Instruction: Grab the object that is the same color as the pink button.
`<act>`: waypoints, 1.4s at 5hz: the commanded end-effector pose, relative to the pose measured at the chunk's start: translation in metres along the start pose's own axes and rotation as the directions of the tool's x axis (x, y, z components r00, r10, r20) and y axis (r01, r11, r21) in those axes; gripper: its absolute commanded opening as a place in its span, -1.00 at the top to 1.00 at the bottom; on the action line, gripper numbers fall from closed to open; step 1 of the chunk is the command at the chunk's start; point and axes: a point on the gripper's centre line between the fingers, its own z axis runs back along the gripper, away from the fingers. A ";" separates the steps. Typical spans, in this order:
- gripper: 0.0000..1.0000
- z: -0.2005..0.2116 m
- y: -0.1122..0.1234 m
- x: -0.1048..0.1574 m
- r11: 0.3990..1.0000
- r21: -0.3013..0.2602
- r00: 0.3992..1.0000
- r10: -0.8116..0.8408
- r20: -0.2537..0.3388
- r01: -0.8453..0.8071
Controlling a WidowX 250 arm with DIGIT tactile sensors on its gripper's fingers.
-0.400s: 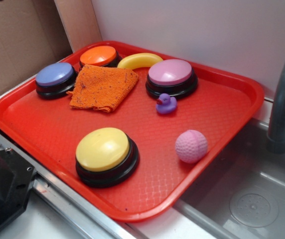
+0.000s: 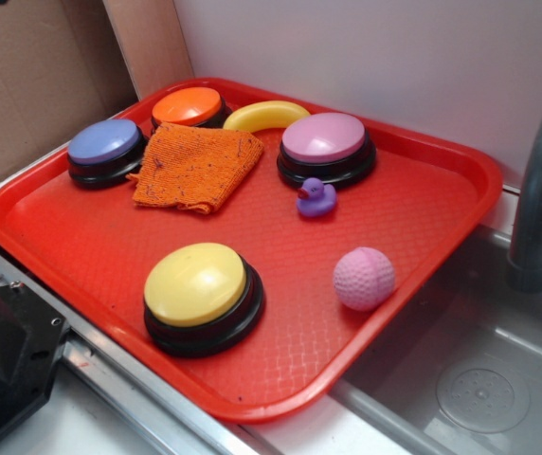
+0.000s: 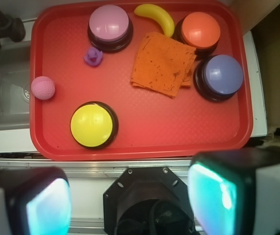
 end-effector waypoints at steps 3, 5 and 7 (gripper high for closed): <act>-1.00 -0.075 -0.078 0.075 0.741 0.043 0.739 -0.671 0.056 0.670; -1.00 -0.133 -0.128 0.093 0.330 0.023 0.327 -0.942 0.072 0.944; -1.00 -0.172 -0.153 0.084 -0.046 -0.083 -0.041 -0.998 0.055 0.995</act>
